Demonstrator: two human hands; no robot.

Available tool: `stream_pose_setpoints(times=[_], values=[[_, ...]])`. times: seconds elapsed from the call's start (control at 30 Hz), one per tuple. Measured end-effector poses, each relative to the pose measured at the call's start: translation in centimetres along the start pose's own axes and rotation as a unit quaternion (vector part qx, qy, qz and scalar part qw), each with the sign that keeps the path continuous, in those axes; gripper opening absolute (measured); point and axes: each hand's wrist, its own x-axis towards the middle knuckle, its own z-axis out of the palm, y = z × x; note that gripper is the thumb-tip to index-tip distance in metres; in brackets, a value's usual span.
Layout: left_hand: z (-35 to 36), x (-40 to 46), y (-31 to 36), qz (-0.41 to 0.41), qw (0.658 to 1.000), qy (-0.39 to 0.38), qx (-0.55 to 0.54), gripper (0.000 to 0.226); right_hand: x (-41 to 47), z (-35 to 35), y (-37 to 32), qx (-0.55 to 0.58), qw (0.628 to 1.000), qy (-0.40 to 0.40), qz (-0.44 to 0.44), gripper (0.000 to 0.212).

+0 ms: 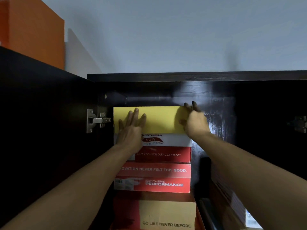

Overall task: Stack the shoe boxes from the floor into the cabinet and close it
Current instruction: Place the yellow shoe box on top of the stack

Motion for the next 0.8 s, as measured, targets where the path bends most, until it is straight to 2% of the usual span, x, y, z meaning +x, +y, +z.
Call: stream_pose_setpoints(times=[0.1, 0.17, 0.3, 0.4, 0.73, 0.8], values=[[0.6, -0.4, 0.7, 0.009, 0.999, -0.048, -0.008, 0.093, -0.5, 1.6, 1.0, -0.068, 0.993, -0.069, -0.062, 0.095], [0.9, -0.5, 0.8, 0.012, 0.998, -0.059, -0.019, 0.089, -1.1, 2.6, 1.5, -0.112, 0.987, -0.078, -0.083, 0.097], [1.5, -0.5, 0.6, 0.015, 0.991, -0.127, -0.031, 0.086, -1.9, 3.8, 2.2, -0.119, 0.98, -0.128, -0.095, 0.075], [2.0, -0.8, 0.2, 0.002, 0.984, -0.172, -0.046, 0.094, -2.3, 3.7, 2.3, -0.096, 0.977, -0.159, -0.105, 0.062], [1.4, -1.7, 1.2, 0.005, 0.985, -0.161, -0.057, 0.099, -3.2, 3.2, 2.5, -0.118, 0.972, -0.182, -0.087, 0.062], [1.5, -2.2, 1.6, 0.014, 0.989, -0.137, -0.055, 0.096, -3.7, 2.8, 2.9, -0.113, 0.973, -0.177, -0.097, 0.062]])
